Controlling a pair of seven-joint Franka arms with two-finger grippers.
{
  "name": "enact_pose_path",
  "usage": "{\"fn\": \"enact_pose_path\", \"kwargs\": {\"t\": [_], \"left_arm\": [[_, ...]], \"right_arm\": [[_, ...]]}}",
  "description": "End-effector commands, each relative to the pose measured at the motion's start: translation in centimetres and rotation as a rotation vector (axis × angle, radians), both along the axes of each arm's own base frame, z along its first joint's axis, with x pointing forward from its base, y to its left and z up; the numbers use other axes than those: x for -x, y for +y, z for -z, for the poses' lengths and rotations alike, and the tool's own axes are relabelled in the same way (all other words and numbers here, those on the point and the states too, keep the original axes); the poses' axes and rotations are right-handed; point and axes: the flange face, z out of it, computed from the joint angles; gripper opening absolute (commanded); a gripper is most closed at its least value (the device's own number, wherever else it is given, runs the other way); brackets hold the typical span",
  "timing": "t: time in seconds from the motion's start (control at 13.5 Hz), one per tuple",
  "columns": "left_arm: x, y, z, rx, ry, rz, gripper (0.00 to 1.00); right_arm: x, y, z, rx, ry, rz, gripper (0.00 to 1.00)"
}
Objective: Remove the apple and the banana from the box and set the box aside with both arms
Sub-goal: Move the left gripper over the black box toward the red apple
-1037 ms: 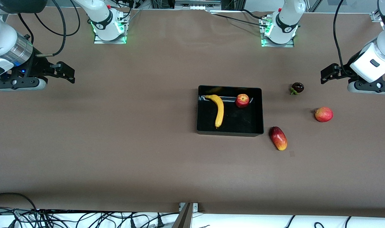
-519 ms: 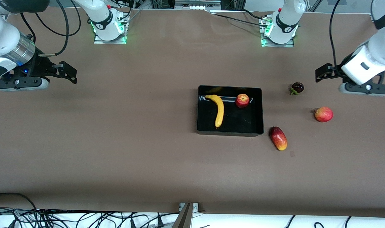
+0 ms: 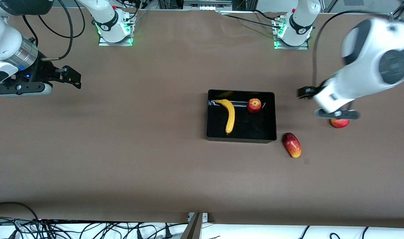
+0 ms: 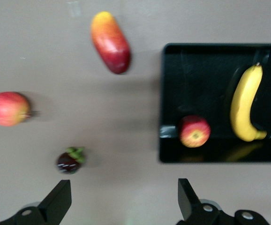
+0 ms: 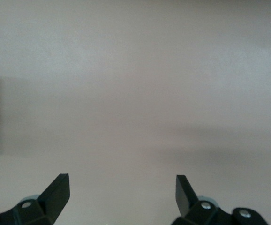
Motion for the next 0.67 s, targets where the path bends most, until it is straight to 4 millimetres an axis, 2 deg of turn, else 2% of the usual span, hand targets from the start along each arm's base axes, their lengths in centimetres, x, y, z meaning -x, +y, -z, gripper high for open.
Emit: {"fn": "enact_pose_path", "kwargs": {"t": [0.0, 0.07, 0.15, 0.52, 0.59], "left_arm": [[1.0, -6.7, 4.1, -0.041, 0.008, -0.101, 1.0], [2.6, -9.2, 6.6, -0.068, -0.002, -0.116, 1.0], [4.4, -10.8, 9.6, -0.07, -0.035, -0.132, 1.0], [8.5, -10.5, 18.0, -0.052, -0.13, -0.109, 1.0], [9.2, -10.4, 19.1, -0.054, -0.149, -0.089, 1.0]], "right_arm": [[-0.3, 0.0, -0.4, 0.015, -0.01, -0.009, 1.0], [-0.3, 0.0, -0.4, 0.015, -0.01, -0.009, 1.0], [-0.3, 0.0, -0.4, 0.015, -0.01, -0.009, 1.0], [-0.3, 0.0, -0.4, 0.015, -0.01, -0.009, 1.0], [-0.3, 0.0, -0.4, 0.015, -0.01, -0.007, 1.0]]}}
